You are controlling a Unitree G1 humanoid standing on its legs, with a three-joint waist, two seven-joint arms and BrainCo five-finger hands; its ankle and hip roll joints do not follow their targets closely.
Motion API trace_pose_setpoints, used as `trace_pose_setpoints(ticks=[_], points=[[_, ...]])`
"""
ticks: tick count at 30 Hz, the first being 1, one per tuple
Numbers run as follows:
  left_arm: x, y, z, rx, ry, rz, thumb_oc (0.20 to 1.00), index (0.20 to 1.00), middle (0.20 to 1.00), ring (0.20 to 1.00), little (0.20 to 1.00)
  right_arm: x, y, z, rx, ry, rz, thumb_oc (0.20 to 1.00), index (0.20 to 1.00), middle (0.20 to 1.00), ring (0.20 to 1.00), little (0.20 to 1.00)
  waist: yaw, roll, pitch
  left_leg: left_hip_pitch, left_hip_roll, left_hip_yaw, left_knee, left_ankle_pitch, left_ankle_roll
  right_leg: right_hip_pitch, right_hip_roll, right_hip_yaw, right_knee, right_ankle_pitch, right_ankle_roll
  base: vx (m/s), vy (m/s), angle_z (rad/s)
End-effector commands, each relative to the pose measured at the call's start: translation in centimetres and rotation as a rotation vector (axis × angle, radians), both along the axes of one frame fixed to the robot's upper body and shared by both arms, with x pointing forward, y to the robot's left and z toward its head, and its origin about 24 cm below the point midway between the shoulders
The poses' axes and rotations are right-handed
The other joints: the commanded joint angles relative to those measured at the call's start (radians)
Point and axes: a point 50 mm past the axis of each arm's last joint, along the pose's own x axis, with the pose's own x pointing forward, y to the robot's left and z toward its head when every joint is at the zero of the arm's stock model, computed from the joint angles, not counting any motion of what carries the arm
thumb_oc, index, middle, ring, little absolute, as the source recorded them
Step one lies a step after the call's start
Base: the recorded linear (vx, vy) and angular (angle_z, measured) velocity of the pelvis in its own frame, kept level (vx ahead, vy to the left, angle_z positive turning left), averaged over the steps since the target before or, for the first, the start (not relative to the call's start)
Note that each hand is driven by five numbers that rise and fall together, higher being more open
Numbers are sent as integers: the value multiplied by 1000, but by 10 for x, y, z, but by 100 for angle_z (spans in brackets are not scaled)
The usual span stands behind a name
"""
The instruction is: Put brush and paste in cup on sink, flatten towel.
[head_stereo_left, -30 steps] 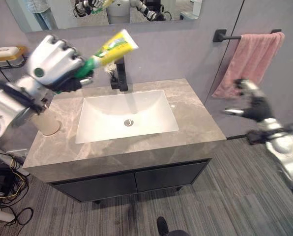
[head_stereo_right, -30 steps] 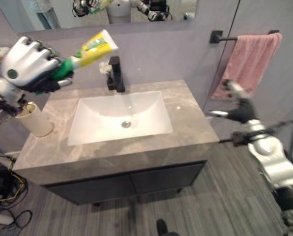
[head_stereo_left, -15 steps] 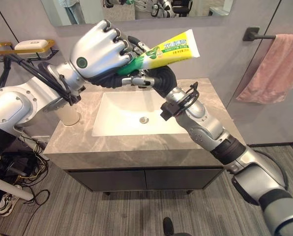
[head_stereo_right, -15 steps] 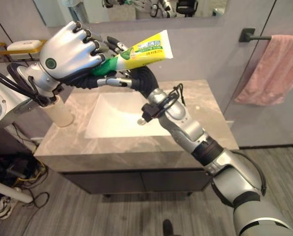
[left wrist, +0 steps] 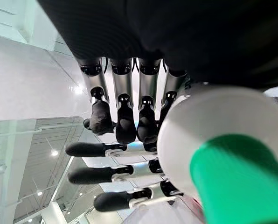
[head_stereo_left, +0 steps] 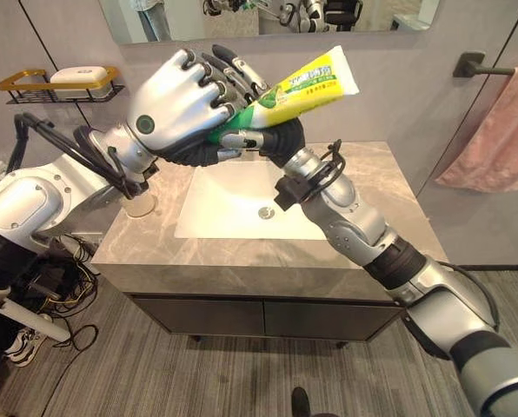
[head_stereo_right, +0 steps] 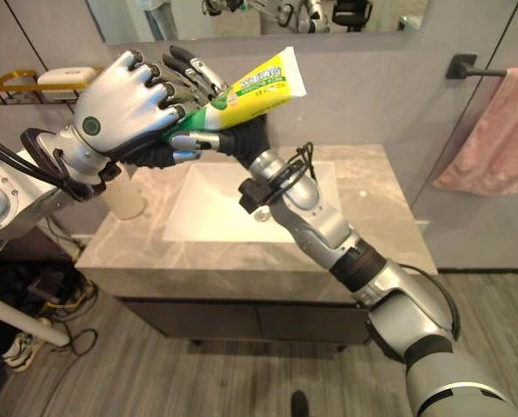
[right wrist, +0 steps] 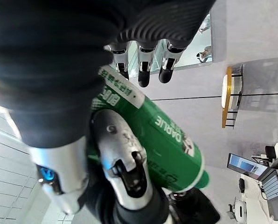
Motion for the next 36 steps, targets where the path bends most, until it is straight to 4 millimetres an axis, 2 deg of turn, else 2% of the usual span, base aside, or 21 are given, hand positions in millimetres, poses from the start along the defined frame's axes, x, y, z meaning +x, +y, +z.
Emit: trace_pose_setpoints(ticks=[1,11,36], points=[[1,20,10,-76,-9,75,200,200,200,200,200,-13,-3,48,196,-140,45,1000,1000,1000,1000,1000,9,-45,-16,86,-21,-60,7,-31,-3,18,-79,40,0,27,75,0,0,0],[4,31,-5,-187,60,100,200,200,200,200,200,-16,-6,47,260,-118,74,1000,1000,1000,1000,1000,7,-52,-9,91,-21,-55,7,-34,2,19,-78,49,0,29,72,0,0,0],[6,49,-21,-255,130,167,200,200,200,200,200,-15,-7,51,308,-117,47,1000,1000,1000,1000,1000,19,-62,-1,91,-22,-61,7,-40,7,23,-76,45,0,21,69,0,0,0]])
